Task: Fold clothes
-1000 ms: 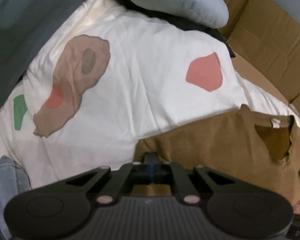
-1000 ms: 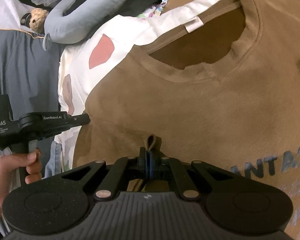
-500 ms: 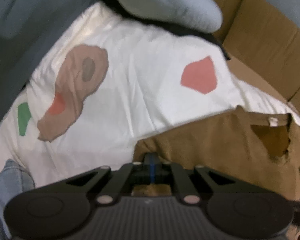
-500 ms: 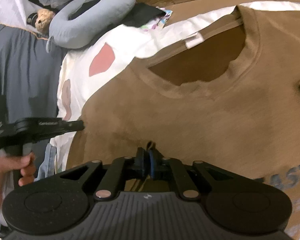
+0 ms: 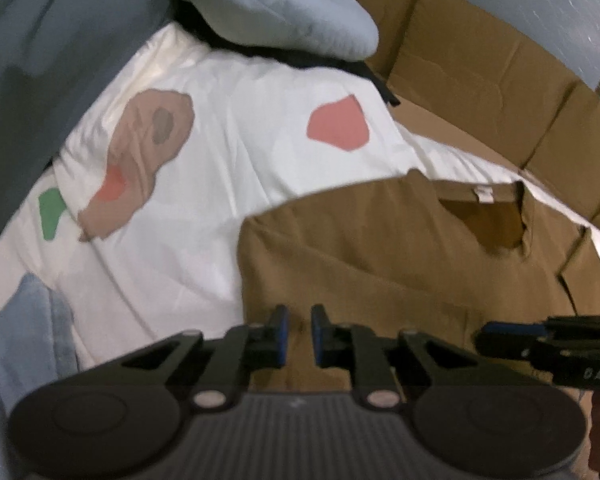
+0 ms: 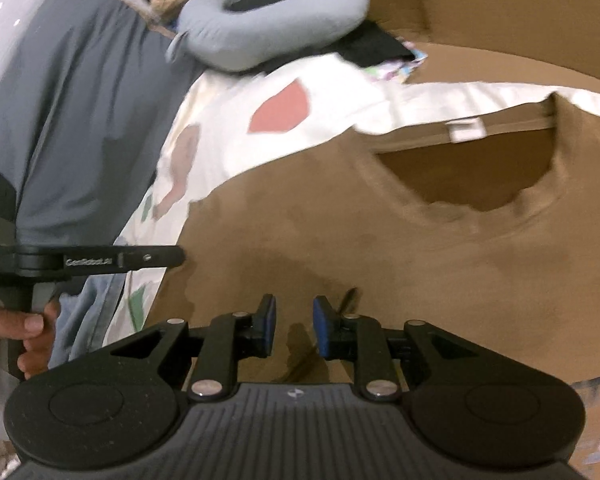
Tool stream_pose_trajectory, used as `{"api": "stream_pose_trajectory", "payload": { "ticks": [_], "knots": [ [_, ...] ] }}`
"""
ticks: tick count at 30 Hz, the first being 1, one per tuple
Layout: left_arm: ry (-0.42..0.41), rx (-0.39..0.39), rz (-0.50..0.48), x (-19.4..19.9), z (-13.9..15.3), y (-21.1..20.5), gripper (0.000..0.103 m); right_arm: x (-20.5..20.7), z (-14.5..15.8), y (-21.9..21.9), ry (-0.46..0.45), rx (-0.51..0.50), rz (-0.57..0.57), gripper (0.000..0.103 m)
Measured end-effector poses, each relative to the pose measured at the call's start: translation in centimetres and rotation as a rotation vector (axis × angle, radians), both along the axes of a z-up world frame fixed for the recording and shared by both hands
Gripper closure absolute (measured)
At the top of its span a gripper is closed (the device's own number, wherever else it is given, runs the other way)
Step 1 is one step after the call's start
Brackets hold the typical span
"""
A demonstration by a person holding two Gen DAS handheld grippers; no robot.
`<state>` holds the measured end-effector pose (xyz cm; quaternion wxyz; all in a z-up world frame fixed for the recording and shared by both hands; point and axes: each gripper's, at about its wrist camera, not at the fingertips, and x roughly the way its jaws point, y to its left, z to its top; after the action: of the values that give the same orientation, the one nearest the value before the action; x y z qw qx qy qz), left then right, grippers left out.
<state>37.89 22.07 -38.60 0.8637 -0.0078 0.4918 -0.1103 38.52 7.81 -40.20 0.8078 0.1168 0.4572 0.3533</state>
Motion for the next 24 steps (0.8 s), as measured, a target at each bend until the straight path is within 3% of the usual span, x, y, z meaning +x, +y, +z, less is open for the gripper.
{"api": "stream_pose_trajectory", "payload": {
  "ticks": [4, 11, 24],
  "knots": [
    [-0.003, 0.022, -0.004, -1.3, -0.7, -0.3, 0.089, -0.8, -1.1, 1.3, 0.005, -0.023, 0.045, 0.060],
    [0.000, 0.036, -0.030, -5.0, -0.5, 0.3, 0.089, -2.1, -0.6, 2.4, -0.094, -0.128, 0.112, 0.060],
    [0.043, 0.106, -0.075, -10.7, -1.2, 0.4, 0.088, -7.1, 0.9, 4.4, -0.213, -0.152, 0.343, 0.060]
  ]
}}
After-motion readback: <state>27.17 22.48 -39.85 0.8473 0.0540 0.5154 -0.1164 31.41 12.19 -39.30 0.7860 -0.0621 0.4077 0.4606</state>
